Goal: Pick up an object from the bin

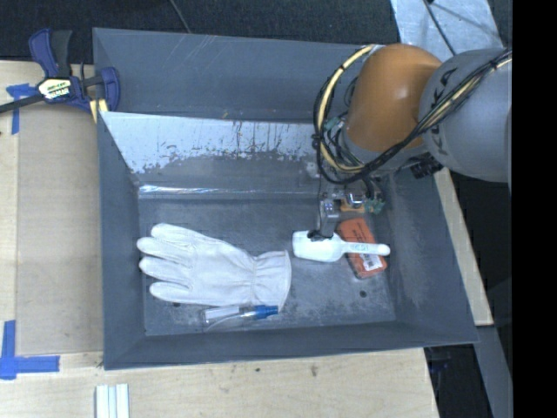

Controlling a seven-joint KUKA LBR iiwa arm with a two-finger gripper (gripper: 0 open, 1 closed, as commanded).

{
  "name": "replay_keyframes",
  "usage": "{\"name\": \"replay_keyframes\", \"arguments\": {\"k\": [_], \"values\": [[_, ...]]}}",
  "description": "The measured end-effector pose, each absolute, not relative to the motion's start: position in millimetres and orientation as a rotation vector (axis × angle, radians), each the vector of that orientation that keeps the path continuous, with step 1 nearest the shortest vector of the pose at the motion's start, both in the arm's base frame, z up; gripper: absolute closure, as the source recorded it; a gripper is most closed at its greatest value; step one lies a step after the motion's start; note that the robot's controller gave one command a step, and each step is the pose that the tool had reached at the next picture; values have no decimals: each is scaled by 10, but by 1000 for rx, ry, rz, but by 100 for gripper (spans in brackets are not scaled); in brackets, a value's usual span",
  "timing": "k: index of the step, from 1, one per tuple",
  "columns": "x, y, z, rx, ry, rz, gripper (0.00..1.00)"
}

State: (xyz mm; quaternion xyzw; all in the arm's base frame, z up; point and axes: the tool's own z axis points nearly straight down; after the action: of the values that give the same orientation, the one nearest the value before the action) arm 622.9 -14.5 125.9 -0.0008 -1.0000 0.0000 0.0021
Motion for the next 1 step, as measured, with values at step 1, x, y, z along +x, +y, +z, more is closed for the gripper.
{"name": "replay_keyframes", "arguments": {"k": [1], "values": [[6246, -146, 1311, -2, -3145, 0, 0]]}}
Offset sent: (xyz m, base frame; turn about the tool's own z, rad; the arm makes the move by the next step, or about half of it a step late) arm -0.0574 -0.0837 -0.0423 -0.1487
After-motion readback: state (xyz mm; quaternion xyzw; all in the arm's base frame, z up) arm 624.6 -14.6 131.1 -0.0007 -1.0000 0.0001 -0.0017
